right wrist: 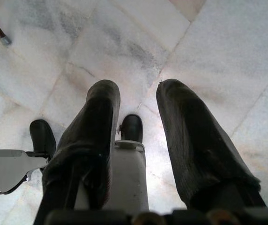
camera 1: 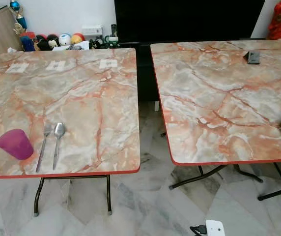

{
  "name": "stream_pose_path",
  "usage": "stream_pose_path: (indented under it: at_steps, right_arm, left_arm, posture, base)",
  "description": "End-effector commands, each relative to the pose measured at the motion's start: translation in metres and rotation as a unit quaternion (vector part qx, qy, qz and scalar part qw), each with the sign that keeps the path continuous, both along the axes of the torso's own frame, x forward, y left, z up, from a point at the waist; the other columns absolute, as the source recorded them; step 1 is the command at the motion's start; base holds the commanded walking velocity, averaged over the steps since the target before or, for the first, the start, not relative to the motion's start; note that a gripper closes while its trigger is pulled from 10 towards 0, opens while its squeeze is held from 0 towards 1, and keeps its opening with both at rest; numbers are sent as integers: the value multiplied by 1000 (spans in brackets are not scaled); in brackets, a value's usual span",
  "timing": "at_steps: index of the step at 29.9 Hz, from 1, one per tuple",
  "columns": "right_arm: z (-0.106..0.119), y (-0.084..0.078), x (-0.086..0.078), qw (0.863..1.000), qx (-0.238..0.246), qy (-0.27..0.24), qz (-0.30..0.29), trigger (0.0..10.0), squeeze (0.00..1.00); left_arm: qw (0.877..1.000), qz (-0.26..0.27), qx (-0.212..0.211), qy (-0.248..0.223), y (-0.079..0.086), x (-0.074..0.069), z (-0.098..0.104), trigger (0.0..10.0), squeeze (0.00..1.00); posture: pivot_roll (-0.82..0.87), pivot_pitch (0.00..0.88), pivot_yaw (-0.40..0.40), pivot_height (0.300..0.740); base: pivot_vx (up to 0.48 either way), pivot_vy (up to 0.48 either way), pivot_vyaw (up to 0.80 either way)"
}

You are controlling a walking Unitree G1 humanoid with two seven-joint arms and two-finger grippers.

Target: Setting the table

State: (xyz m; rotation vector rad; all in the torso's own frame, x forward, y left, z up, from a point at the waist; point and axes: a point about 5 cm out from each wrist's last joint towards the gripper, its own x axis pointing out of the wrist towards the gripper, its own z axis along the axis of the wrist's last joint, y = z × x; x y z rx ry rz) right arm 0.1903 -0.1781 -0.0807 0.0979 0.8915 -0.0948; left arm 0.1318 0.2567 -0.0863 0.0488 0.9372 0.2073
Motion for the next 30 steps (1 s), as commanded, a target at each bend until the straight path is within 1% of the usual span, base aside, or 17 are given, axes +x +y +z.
stream_pose_path:
  at_steps: [1,5,6,8,14,19,28,30]
  right_arm:
    - [-3,1,-6,1000,-1,9,1,10000,0]
    - [-5,0,-11,1000,-5,16,8,10000,0]
    - [-7,0,-14,1000,-3,21,6,10000,0]
    - [-7,0,-15,1000,0,22,3,10000,0]
    - [-8,3,-16,1000,3,28,6,10000,0]
    - [-9,7,-17,999,6,32,18,10000,0]
    - [-10,10,-18,999,8,36,20,10000,0]
    - [-10,10,-18,999,8,37,20,10000,0]
  left_arm:
    - [1000,3,-3,12,0,-7,-3,10000,0]
    - [1000,4,-2,13,0,-8,-3,10000,0]
    - [1000,4,-2,14,0,-9,-3,10000,0]
    - [1000,4,-2,15,0,-9,-3,10000,0]
    - [1000,6,-2,15,0,-7,-3,10000,0]
    - [1000,9,-2,14,1,-7,-3,10000,0]
    - [1000,9,-1,13,2,-6,-2,10000,0]
    - [1000,10,-1,13,2,-6,-2,10000,0]
  posture:
    - [56,153,31,740]
    - [54,162,31,740]
    - [53,167,31,740]
    - [53,168,31,740]
    - [64,169,28,740]
    - [69,166,29,740]
    - [72,164,32,740]
    - [72,163,32,740]
  base:
    - [0,330,0]
    - [0,330,800]
    - [0,322,0]
    - [0,324,0]
    - [0,0,0]
    - [0,324,0]
    - [0,319,0]
    - [0,-442,0]
